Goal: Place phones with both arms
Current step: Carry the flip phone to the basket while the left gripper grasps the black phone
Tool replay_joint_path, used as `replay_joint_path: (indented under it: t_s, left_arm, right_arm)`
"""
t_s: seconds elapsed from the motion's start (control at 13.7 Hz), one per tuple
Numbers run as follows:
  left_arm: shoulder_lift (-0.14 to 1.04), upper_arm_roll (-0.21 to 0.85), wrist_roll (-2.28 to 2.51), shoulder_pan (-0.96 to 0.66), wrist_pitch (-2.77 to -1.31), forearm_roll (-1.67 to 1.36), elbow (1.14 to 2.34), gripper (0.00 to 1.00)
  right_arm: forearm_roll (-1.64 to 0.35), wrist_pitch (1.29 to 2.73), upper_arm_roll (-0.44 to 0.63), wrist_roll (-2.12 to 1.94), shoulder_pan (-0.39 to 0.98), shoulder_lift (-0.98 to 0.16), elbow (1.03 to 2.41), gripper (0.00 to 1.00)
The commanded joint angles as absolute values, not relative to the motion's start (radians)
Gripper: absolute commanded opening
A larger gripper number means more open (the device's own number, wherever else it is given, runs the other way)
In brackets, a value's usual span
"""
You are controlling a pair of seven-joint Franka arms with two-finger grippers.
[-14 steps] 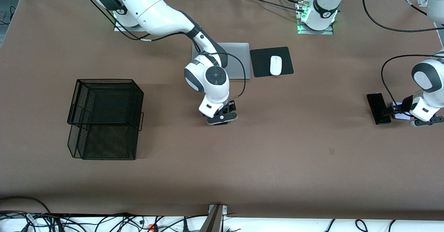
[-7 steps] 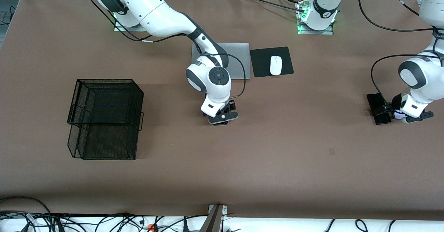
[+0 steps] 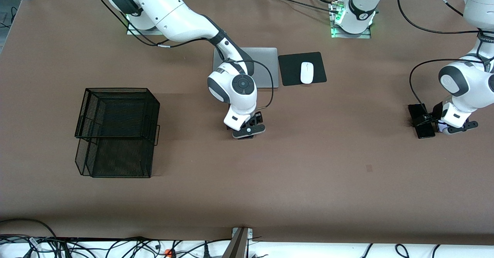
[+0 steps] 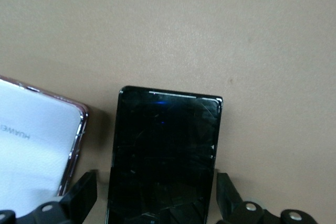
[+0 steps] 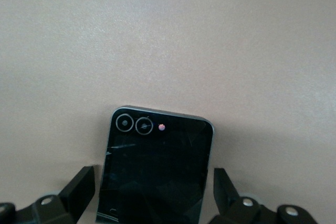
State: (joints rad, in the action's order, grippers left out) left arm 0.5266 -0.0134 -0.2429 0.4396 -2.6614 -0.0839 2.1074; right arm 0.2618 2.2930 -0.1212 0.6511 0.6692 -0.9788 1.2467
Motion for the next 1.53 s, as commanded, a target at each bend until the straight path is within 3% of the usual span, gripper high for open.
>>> replay_joint_path:
  t_s: [0.0,0.66,0.73,0.8,0.87,1.02,1.09,1.17,1.46]
  left_arm:
    - [0.494,-0.003,-0.249,0.448,-2.683,-0.109,2.148,1.00]
    - [0.541,-0.003,-0.229,0.446,-2.764,-0.109,2.148,1.00]
    - [0.548,-0.003,-0.229,0.446,-2.770,-0.109,2.146,0.98]
    - [0.548,-0.003,-0.227,0.445,-2.770,-0.109,2.146,0.88]
    - [0.548,-0.003,-0.227,0.445,-2.770,-0.109,2.146,0.70]
    - [0.548,-0.005,-0.226,0.445,-2.770,-0.109,2.145,0.22]
    - [0.549,-0.005,-0.225,0.445,-2.770,-0.109,2.145,0.08]
    - [0.549,-0.005,-0.225,0.446,-2.769,-0.109,2.143,0.00]
    - [0.537,-0.005,-0.195,0.433,-2.754,-0.107,2.131,0.00]
  right_arm:
    - [0.281,2.304,-0.117,0.666,0.676,-0.994,1.230,1.00]
    - [0.281,2.306,-0.117,0.667,0.676,-1.003,1.238,0.99]
    - [0.282,2.306,-0.117,0.663,0.676,-1.003,1.238,0.91]
    - [0.281,2.306,-0.117,0.663,0.676,-1.003,1.239,0.67]
    - [0.278,2.306,-0.117,0.661,0.676,-1.003,1.239,0.42]
    - [0.272,2.304,-0.117,0.663,0.673,-0.993,1.238,0.01]
    - [0.267,2.295,-0.117,0.657,0.667,-0.980,1.236,0.00]
    - [0.255,2.292,-0.117,0.655,0.663,-0.959,1.236,0.00]
    - [0.201,2.104,-0.117,0.644,0.565,-0.806,1.236,0.00]
